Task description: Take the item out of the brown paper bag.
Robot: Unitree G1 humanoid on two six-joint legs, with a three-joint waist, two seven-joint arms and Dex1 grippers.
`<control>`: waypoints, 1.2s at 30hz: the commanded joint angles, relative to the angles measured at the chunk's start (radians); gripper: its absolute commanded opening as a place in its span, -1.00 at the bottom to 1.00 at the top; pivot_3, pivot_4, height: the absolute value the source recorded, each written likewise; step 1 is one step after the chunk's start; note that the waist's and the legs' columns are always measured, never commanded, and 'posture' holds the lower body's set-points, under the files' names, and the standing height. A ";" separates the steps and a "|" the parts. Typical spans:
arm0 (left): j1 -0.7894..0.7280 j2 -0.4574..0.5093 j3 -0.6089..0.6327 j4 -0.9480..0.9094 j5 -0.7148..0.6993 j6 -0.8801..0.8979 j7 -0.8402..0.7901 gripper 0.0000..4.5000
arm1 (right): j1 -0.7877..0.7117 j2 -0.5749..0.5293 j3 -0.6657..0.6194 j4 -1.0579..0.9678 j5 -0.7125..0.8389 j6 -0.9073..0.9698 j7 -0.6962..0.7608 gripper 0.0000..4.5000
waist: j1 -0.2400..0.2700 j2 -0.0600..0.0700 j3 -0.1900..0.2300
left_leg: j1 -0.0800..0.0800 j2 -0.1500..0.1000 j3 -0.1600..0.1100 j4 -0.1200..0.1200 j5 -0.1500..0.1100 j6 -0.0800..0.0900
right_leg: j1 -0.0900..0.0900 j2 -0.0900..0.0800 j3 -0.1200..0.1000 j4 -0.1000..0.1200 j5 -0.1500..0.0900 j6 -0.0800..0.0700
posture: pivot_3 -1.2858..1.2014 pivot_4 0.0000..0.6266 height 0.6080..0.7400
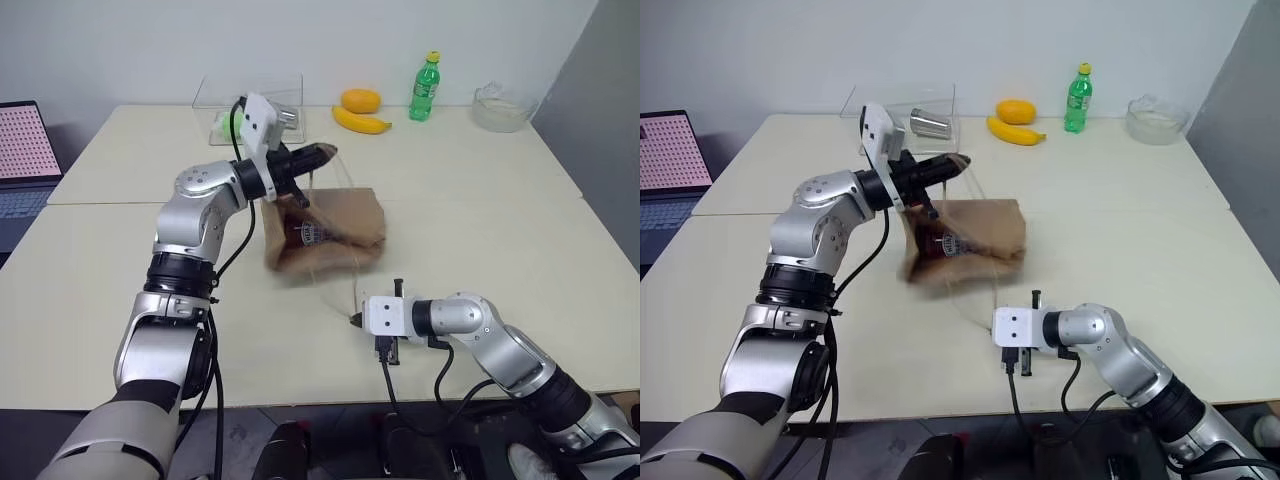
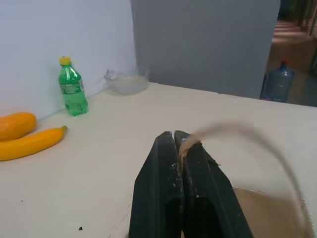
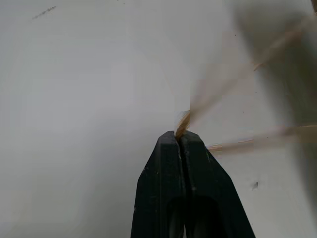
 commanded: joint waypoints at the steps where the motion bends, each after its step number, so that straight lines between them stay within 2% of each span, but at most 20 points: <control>1: -0.079 0.007 0.056 -0.011 -0.011 -0.029 0.025 -1.00 | 0.041 -0.028 0.031 0.011 -0.029 0.031 0.043 -0.98 | 0.000 0.000 0.000 | 0.000 0.000 0.000 0.000 0.000 0.000 | 0.000 0.000 0.000 0.000 0.000 0.000 | 0.03 -0.52 1.00; 7: -0.057 0.027 0.063 -0.060 -0.028 0.022 -0.026 -1.00 | 0.039 -0.033 0.015 -0.013 -0.042 0.031 0.035 -0.98 | -0.001 0.000 -0.001 | 0.001 0.000 0.000 0.000 0.000 0.000 | 0.001 0.000 0.000 0.000 0.000 0.000 | 0.03 -0.52 1.00; 13: 0.008 0.070 0.052 -0.197 -0.101 0.178 -0.131 -1.00 | 0.071 0.003 -0.099 -0.140 0.108 0.064 0.048 -0.98 | -0.003 0.000 -0.001 | 0.000 0.000 0.000 0.000 0.000 -0.001 | 0.000 0.000 0.000 0.000 0.000 0.000 | 0.03 -0.52 1.00; 17: 0.056 0.077 0.042 -0.291 -0.144 0.265 -0.158 -1.00 | 0.082 -0.003 -0.209 -0.261 0.214 0.153 0.046 -0.59 | -0.005 0.000 -0.001 | 0.000 0.000 0.000 0.000 0.000 0.000 | 0.000 0.000 0.000 0.000 0.000 0.000 | 0.03 -0.52 1.00; 23: 0.103 0.071 0.032 -0.391 -0.185 0.345 -0.170 -1.00 | 0.113 -0.152 -0.436 -0.505 0.505 0.431 0.139 0.36 | 0.000 -0.001 0.000 | -0.001 0.000 0.000 0.000 0.000 0.000 | 0.000 0.000 0.000 0.000 0.000 0.000 | 0.03 -0.52 1.00; 27: 0.115 0.068 0.031 -0.427 -0.212 0.385 -0.169 -1.00 | 0.071 -0.185 -0.535 -0.554 0.682 0.562 0.119 0.36 | -0.003 -0.001 0.000 | 0.000 0.001 0.000 0.000 0.000 0.000 | 0.000 0.000 0.000 0.000 0.000 0.000 | 0.03 -0.52 1.00; 30: 0.107 0.070 0.035 -0.441 -0.241 0.420 -0.173 -1.00 | -0.051 -0.118 -0.502 -0.513 0.684 0.609 0.011 0.36 | -0.010 0.000 0.000 | 0.001 0.001 0.001 0.000 0.000 0.000 | 0.000 0.001 0.001 0.001 0.000 0.000 | 0.03 -0.52 1.00; 34: 0.082 0.076 0.054 -0.441 -0.285 0.467 -0.166 -1.00 | -0.208 -0.012 -0.380 -0.426 0.621 0.668 -0.126 0.36 | -0.009 0.000 0.000 | 0.001 0.001 0.000 0.000 0.000 0.000 | 0.000 0.001 0.000 0.001 0.000 0.000 | 0.03 -0.52 1.00; 36: 0.072 0.078 0.063 -0.429 -0.290 0.465 -0.159 -1.00 | -0.265 0.028 -0.294 -0.354 0.552 0.638 -0.168 0.36 | -0.007 0.000 0.000 | 0.000 0.001 0.000 0.000 0.000 0.000 | -0.001 0.001 0.000 0.001 0.000 0.000 | 0.03 -0.52 1.00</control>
